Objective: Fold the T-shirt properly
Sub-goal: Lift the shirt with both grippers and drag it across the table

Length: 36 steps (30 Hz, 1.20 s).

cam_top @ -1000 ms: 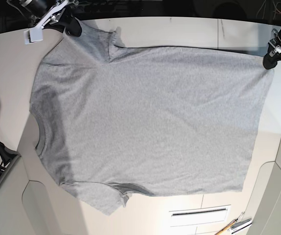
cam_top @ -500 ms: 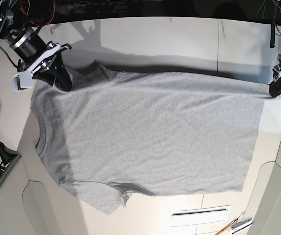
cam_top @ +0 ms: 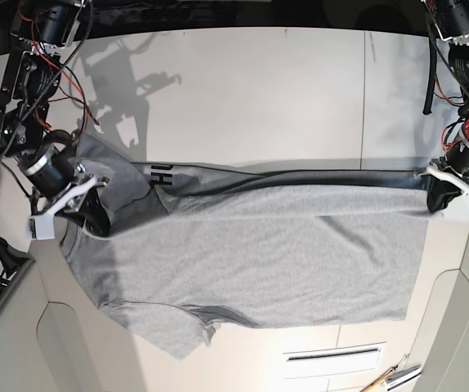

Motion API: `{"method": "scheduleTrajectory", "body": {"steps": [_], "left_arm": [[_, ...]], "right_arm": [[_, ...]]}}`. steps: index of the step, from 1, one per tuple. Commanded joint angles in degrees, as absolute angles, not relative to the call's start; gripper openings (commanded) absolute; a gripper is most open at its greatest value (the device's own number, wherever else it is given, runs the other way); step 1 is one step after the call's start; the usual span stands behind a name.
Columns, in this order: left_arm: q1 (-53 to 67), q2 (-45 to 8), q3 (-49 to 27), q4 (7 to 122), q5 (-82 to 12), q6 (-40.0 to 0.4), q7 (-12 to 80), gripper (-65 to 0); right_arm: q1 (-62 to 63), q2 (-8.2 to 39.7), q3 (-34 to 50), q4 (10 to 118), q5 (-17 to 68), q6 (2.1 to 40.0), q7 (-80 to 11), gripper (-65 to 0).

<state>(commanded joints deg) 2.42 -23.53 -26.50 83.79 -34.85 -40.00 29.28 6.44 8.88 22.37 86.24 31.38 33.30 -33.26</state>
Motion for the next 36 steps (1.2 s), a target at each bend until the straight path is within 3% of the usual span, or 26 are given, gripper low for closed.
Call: {"method": "scheduleTrajectory", "body": {"steps": [5,7,10,12,19,23,24,27,29,31,36], "left_arm": [[-1.58,-23.51,-25.08,74.02,-34.85,-40.00,27.05,-63.3],[-2.48,-23.49,-25.08,71.00,-34.85,-40.00,26.74,-52.3],[-2.70,-23.51,-25.08,69.89,-34.87,-40.00,26.74,-33.6],[-2.72,-23.68,-25.08,69.91,-35.48,-40.00,28.75,-26.7],[-2.55,-24.77,-32.29,69.95,-48.82,-40.00,40.25,-26.0],[-0.69,-24.75,-34.61,69.93,-50.59,-40.00,43.07,-26.0],[0.14,-24.64,-34.61,69.93,-50.59,-40.00,42.94,-26.0],[2.09,-24.62,-34.63,69.93,-50.57,-40.00,41.78,-25.8],[2.68,-24.60,-34.61,69.93,-50.54,-40.00,41.78,-21.6],[2.90,-24.51,-34.61,69.89,-49.47,-40.00,41.28,-18.6],[2.85,-24.03,-34.46,69.84,-47.48,-40.00,38.89,-18.6]], "right_arm": [[9.72,8.86,19.25,75.99,29.34,33.26,-33.21,-65.0],[9.76,8.84,18.94,73.30,29.34,33.26,-33.21,-62.3],[9.63,8.86,19.66,72.38,29.34,33.26,-33.28,-43.2],[9.61,8.84,21.10,73.47,29.98,33.23,-33.56,-41.1],[5.17,9.21,31.53,84.05,33.91,33.23,-39.70,-41.0],[0.67,12.60,33.65,84.31,34.33,33.10,-39.42,-40.9],[-0.73,13.45,33.89,84.31,34.35,32.75,-39.22,-40.0],[-4.43,14.70,34.57,84.31,34.96,32.21,-38.39,-26.0],[-6.42,14.74,34.59,84.23,34.89,31.68,-37.23,-20.3],[-8.14,14.74,34.59,83.79,34.92,31.68,-35.31,-20.4],[-8.71,14.20,34.41,81.71,36.36,31.70,-34.04,-20.4]]}}
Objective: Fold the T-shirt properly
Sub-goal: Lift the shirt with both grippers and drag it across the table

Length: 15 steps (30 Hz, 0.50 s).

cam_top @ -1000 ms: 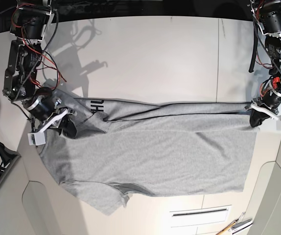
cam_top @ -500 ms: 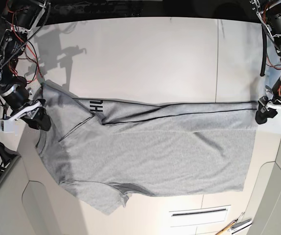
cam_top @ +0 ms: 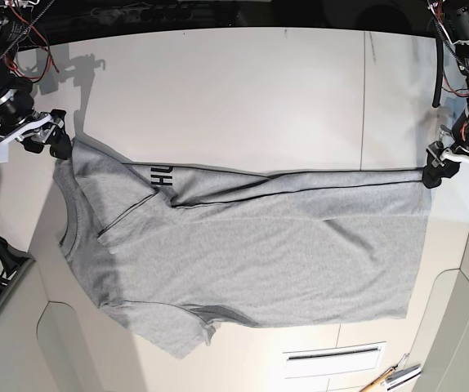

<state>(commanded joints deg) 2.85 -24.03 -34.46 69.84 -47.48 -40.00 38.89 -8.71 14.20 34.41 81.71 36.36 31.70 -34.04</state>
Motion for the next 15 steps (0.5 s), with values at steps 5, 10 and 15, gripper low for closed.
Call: {"method": "scheduleTrajectory", "body": {"steps": [5,10,15], "left_arm": [[2.85,-22.33,-31.79,69.84,-44.69,-40.00,36.84,-18.6],[2.85,-21.76,-26.20,69.84,-39.44,-39.55,31.09,-18.7],[2.68,-21.74,-23.14,69.84,-37.87,-39.03,30.33,-20.7]], "right_arm": [[-6.07,13.15,34.37,76.51,37.56,31.73,-33.98,-20.4],[-2.98,13.15,34.37,72.23,37.91,32.84,-33.23,-20.5],[-1.89,13.13,34.33,72.16,39.29,33.28,-33.47,-20.6]]}}
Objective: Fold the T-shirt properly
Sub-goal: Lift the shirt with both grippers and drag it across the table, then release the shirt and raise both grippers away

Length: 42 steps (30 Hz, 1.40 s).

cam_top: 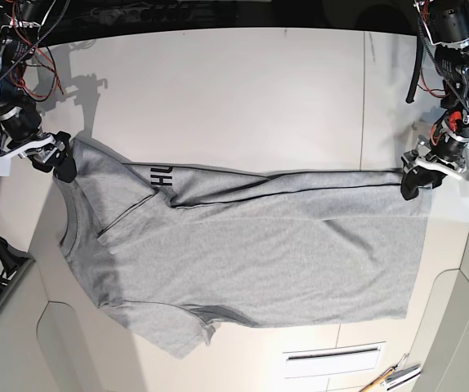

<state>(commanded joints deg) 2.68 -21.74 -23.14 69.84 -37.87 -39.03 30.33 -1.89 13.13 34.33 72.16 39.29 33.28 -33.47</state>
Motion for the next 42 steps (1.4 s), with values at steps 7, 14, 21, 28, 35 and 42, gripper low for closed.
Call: {"method": "scheduleTrajectory", "body": {"steps": [7,14,21,28,35,42], "left_arm": [[1.56,-21.76,-23.05,69.84,-37.85,-40.00,29.78,-63.4],[0.36,-21.93,-23.05,72.01,-37.87,-40.00,34.11,-65.0],[9.47,-21.91,-23.29,87.74,-37.89,-37.95,36.73,-65.0],[23.05,-21.91,-25.96,101.08,-37.91,-36.23,36.80,-65.0],[33.69,-21.91,-25.96,107.79,-37.91,-36.21,38.26,-65.0],[40.16,-21.91,-25.96,110.76,-37.93,-36.21,38.46,-65.0]], "right_arm": [[-1.28,13.17,30.39,72.18,38.72,33.26,-34.52,-55.0],[-1.34,13.32,32.88,74.83,38.83,33.28,-37.10,-65.0],[-5.76,15.92,35.92,82.15,45.52,33.45,-45.87,-65.0],[-17.12,19.09,35.94,91.20,47.37,33.47,-46.59,-65.0],[-26.50,21.85,35.94,96.99,47.62,33.45,-47.20,-65.0],[-29.39,22.98,36.10,98.06,48.03,33.47,-48.25,-65.0]]}}
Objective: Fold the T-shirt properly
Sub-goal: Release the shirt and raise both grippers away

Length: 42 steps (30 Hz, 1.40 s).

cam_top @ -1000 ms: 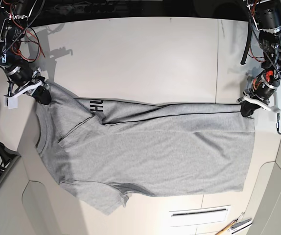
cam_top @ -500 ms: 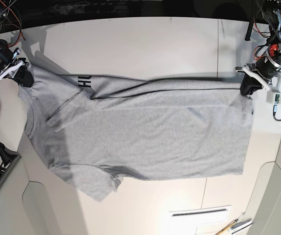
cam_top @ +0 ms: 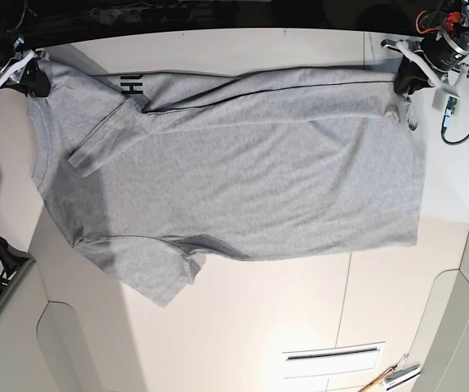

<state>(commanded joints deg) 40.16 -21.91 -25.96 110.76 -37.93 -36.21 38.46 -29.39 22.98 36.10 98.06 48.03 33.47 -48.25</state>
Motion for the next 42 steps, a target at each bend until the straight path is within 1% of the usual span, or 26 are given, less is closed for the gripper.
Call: {"method": "scheduleTrajectory", "body": {"steps": [5,10,11,12,14,15,16,17,19,22,25,28,29,31,32,33,37,40,42], "left_arm": [[41.32,-21.87,-25.96,111.37,-38.11,-36.21,40.62,-65.0],[41.28,-21.87,-25.96,111.37,-41.56,-36.23,43.86,-65.0],[41.28,-21.87,-25.96,111.37,-41.54,-36.21,44.45,-61.4],[41.25,-21.89,-25.96,111.37,-41.54,-36.23,45.36,-54.5],[41.28,-21.87,-25.96,111.37,-41.58,-36.21,47.44,-41.7],[41.28,-21.87,-25.96,111.37,-41.85,-36.21,48.36,-37.8],[41.28,-21.87,-25.98,111.37,-42.70,-36.21,49.12,-36.4],[41.28,-21.85,-26.33,111.37,-43.88,-36.21,49.80,-36.4],[41.28,-21.61,-28.01,111.37,-45.06,-36.21,50.00,-36.4],[41.28,-21.43,-33.23,111.37,-47.16,-36.38,50.54,-36.4],[41.28,-21.43,-38.76,111.37,-53.15,-39.70,53.95,-36.4],[41.17,-21.45,-42.98,111.37,-55.64,-40.00,54.39,-36.4],[41.06,-21.47,-44.23,111.37,-56.23,-40.00,53.93,-35.7],[40.34,-21.50,-45.91,111.37,-56.90,-40.00,52.58,-29.3],[39.51,-21.69,-46.00,111.35,-56.80,-40.00,52.51,-26.8],[38.26,-21.80,-45.98,111.35,-56.75,-40.00,52.51,-25.9],[32.01,-22.13,-45.80,109.58,-56.31,-40.00,52.51,-25.9],[27.27,-23.64,-43.99,104.09,-56.34,-40.00,52.49,-25.9],[22.85,-25.12,-41.36,98.70,-56.25,-40.00,52.27,-25.9]], "right_arm": [[-29.41,25.08,36.12,98.06,47.99,33.47,-49.17,-65.0],[-29.39,25.21,36.10,98.02,47.29,33.43,-49.39,-65.0],[-29.39,25.21,36.10,98.02,47.05,33.43,-49.36,-65.0],[-29.39,25.21,36.10,98.02,46.68,33.43,-49.34,-63.6],[-29.39,25.23,36.10,98.02,46.11,33.28,-49.32,-46.8],[-29.36,25.23,36.12,98.02,45.91,33.17,-49.30,-40.4],[-29.34,25.23,36.23,98.02,45.87,32.82,-49.06,-36.6],[-29.21,25.23,36.53,98.02,45.87,32.77,-48.82,-35.7],[-29.02,25.23,37.65,98.02,45.89,32.77,-47.31,-35.7],[-28.75,25.23,40.29,98.02,45.93,32.77,-45.15,-35.7],[-27.24,25.30,42.33,98.02,45.84,32.77,-44.82,-35.7],[-25.10,25.39,42.48,97.97,45.12,32.75,-44.71,-35.7],[-24.14,25.39,42.50,97.73,44.77,32.75,-44.47,-35.7],[-22.02,25.52,42.48,96.77,43.75,32.62,-42.63,-35.7],[-20.60,25.71,42.48,95.90,43.46,32.49,-41.58,-35.7],[-18.85,25.85,42.48,94.70,43.00,32.32,-40.64,-35.7],[-9.93,26.00,42.41,86.48,42.41,32.36,-39.86,-35.7],[-2.61,26.00,42.11,78.54,42.39,32.38,-39.38,-35.7],[3.01,26.02,41.69,73.47,42.37,32.47,-39.20,-35.7]]}}
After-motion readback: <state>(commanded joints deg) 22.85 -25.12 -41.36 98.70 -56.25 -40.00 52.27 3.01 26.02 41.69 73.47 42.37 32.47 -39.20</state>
